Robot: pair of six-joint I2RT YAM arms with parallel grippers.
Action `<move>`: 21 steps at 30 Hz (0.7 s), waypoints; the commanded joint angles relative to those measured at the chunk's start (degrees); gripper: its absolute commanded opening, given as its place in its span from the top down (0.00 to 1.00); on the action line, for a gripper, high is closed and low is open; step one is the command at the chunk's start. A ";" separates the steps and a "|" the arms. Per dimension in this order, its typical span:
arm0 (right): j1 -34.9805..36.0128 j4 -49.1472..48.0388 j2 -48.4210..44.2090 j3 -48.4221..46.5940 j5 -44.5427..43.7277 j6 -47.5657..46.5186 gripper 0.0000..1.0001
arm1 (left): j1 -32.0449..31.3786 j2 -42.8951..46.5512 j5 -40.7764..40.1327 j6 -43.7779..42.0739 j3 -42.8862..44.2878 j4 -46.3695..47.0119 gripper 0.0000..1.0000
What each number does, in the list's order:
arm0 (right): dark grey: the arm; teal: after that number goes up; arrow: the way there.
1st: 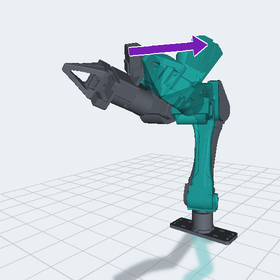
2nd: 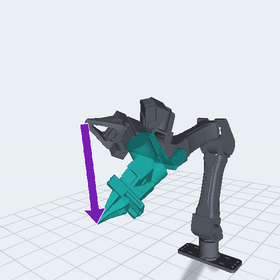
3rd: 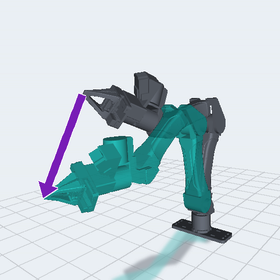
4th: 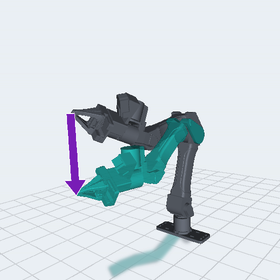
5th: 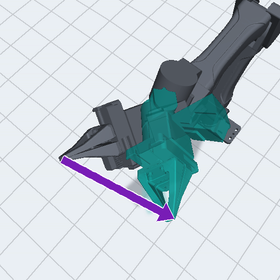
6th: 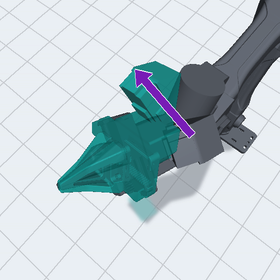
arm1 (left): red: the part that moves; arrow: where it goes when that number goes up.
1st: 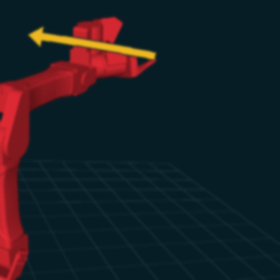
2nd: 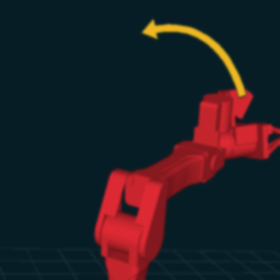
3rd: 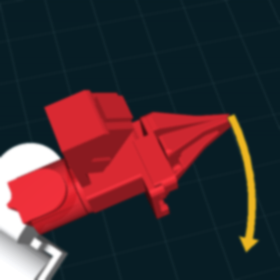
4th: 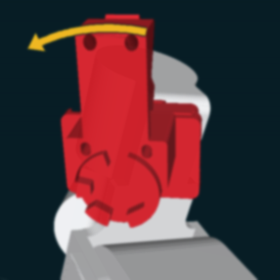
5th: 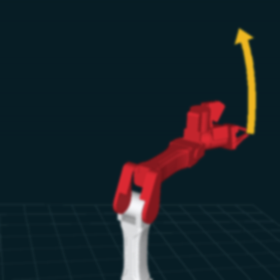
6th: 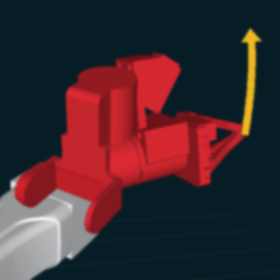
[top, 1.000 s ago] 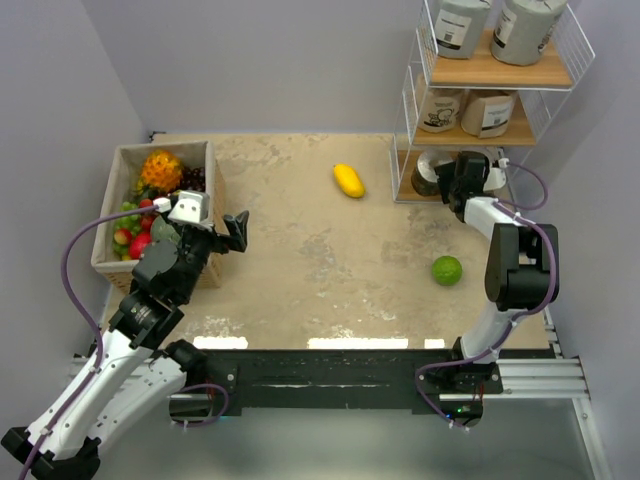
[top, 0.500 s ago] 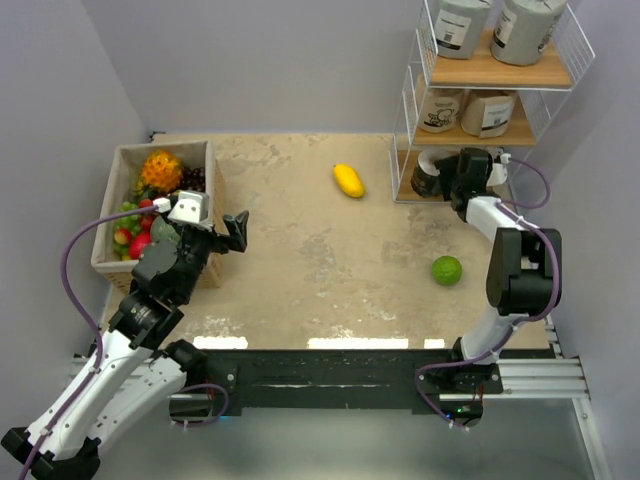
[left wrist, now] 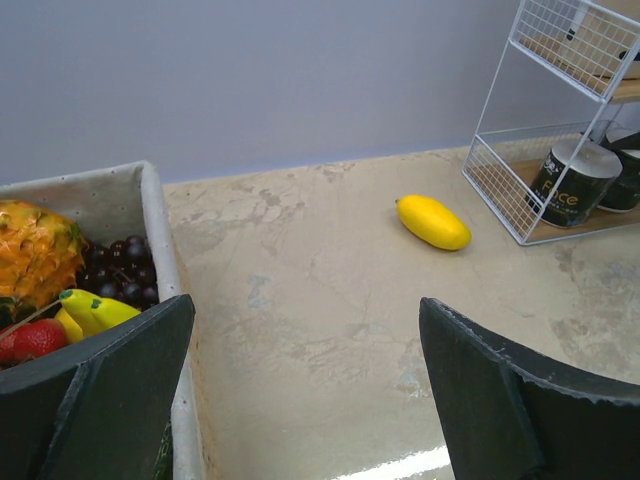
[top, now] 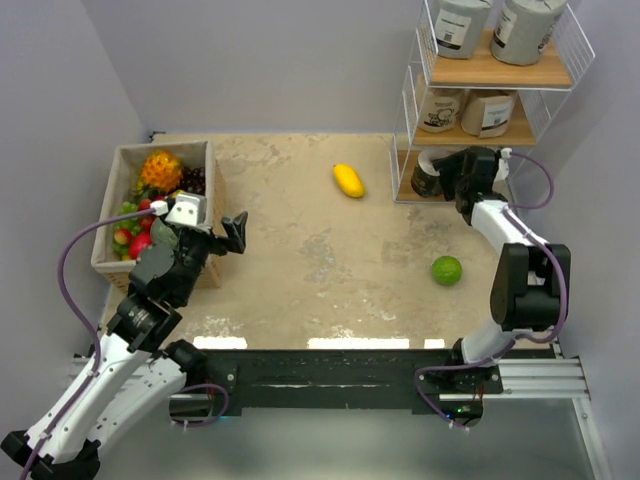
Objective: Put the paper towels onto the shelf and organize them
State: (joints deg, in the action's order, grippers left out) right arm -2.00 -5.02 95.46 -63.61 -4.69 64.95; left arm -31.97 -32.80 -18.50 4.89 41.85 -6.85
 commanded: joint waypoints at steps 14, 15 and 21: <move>6.55 32.25 -36.55 6.06 12.69 -34.69 0.01 | -0.20 -3.32 7.24 0.65 1.92 2.38 0.00; 7.44 33.57 -37.79 5.52 12.95 -35.67 0.01 | -0.12 -3.67 8.91 1.44 3.49 1.93 0.00; 9.91 39.99 -46.49 4.03 14.62 -37.27 0.01 | -0.20 -6.66 18.13 8.28 9.38 -2.46 0.00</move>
State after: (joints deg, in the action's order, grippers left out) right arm 7.64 28.23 53.67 -57.12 8.27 31.44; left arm -31.97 -38.94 -7.99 7.38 45.58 -8.82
